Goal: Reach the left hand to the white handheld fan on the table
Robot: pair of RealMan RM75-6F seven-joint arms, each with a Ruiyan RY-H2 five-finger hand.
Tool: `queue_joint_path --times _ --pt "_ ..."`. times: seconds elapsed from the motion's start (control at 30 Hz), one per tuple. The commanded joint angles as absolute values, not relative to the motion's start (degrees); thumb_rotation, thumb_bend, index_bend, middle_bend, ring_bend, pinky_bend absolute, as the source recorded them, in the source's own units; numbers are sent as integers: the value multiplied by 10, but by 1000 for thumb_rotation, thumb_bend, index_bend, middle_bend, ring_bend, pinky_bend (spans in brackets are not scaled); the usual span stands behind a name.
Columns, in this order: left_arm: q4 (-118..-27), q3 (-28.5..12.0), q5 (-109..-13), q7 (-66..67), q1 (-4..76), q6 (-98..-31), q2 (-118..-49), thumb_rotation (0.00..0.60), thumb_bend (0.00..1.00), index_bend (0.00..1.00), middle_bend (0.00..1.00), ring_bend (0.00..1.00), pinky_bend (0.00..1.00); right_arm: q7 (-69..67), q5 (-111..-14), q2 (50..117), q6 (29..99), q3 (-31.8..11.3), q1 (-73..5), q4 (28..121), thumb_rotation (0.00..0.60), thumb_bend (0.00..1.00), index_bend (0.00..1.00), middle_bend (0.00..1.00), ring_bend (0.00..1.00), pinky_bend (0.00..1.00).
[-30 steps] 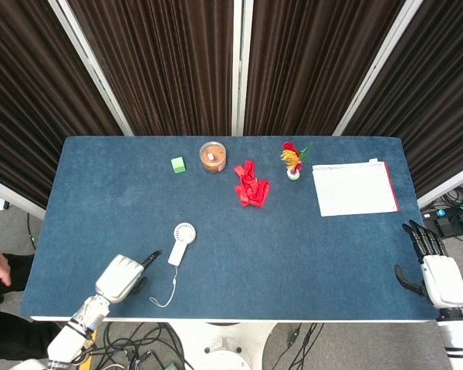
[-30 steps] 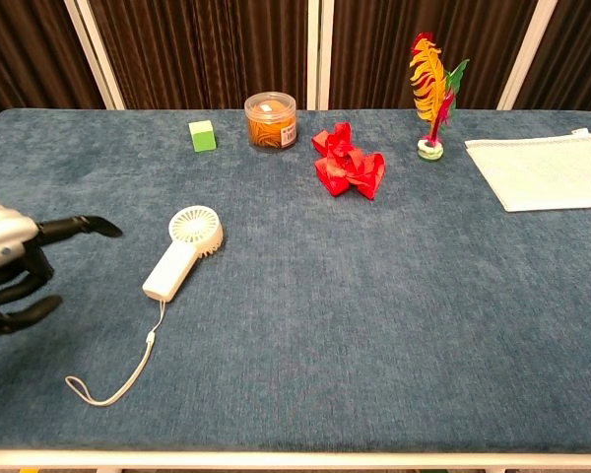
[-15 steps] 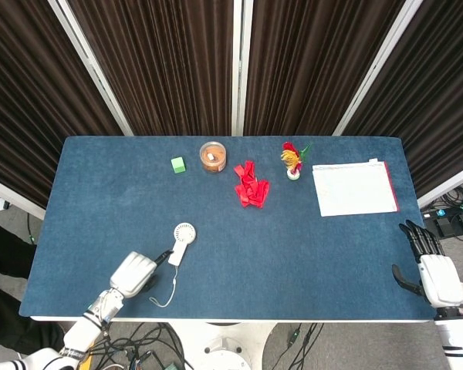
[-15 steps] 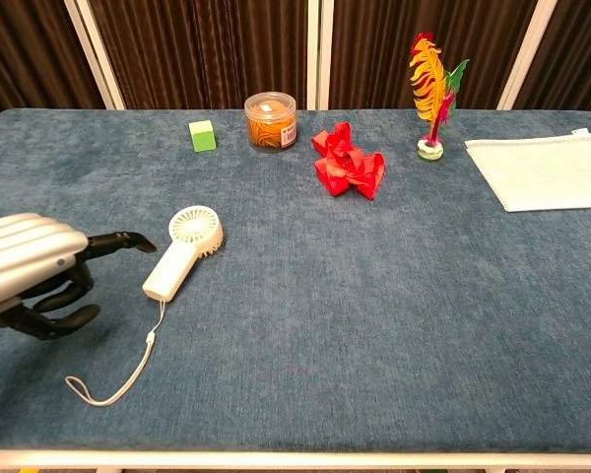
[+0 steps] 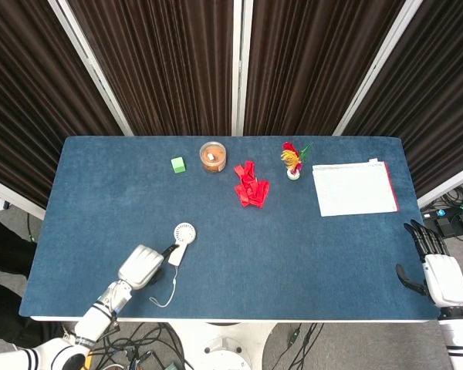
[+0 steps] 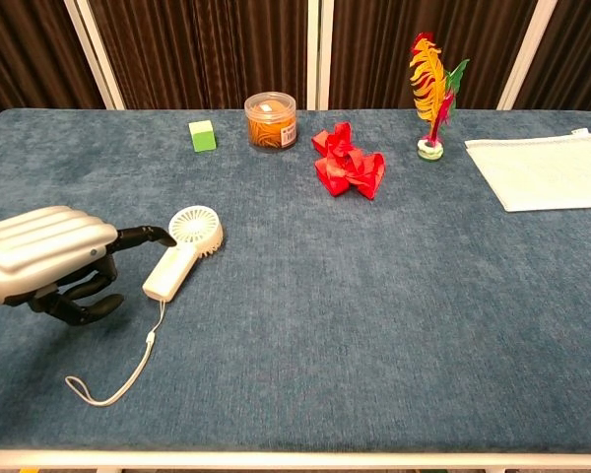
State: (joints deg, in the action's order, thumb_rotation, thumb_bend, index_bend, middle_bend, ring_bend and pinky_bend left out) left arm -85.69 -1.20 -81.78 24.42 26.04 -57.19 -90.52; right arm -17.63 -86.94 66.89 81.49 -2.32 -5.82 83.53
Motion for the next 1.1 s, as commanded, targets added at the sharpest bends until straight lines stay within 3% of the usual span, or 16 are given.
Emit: queue_joint_path --times 0.03,1.1 --pt "-856 -12 -811 247 263 -570 -906 600 455 135 867 850 871 -179 -870 669 816 -23 -58 833 600 325 0 0 0 0" --pt "-835 5 -775 260 285 -556 -927 600 454 136 867 850 871 -178 -867 669 811 -23 -58 832 600 325 0 0 0 0"
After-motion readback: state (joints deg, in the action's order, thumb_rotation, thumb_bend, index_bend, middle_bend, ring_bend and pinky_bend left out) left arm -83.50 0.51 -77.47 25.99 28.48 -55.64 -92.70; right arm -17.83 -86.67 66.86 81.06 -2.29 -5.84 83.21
